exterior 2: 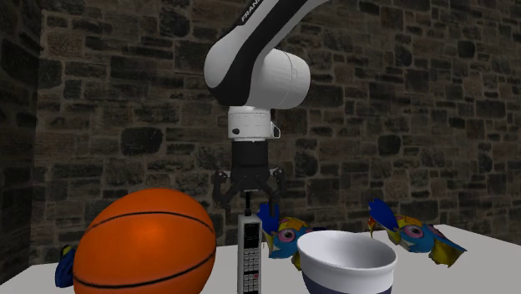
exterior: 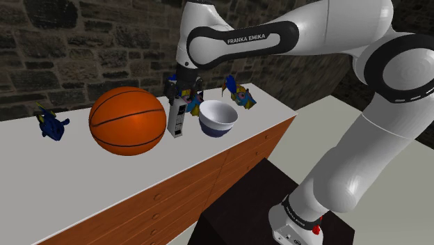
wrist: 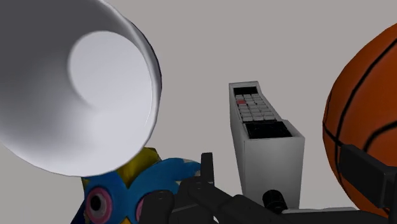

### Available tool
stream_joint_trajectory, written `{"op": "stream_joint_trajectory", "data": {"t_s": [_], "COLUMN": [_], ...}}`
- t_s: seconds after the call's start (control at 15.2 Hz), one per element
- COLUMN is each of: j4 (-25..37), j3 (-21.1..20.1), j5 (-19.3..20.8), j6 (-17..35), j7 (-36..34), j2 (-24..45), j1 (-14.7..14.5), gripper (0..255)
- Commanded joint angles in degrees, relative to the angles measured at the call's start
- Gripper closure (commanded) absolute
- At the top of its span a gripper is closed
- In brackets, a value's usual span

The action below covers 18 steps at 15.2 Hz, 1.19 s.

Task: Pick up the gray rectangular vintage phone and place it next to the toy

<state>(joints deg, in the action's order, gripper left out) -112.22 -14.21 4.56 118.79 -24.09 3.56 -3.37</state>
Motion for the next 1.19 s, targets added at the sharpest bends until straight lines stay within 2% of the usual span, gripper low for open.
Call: {"op": "stream_joint_trajectory", "data": {"t_s": [0.0,0.53,0.59,1.12], "j4": [-0.9,-1.2,-1.2,-1.2], "j3": [0.0,0.1,0.1,0.1], "j5": [0.2,0.3,0.3,0.3], "j6": [1.6,2.0,2.0,2.0], "j7": [-0.2,-0.2,-0.2,-0.2], "j2": [0.6,0.8,0.8,0.8], "j1": [0.0,0.0,0.0,0.0], "gripper": [0,0,255,255]}}
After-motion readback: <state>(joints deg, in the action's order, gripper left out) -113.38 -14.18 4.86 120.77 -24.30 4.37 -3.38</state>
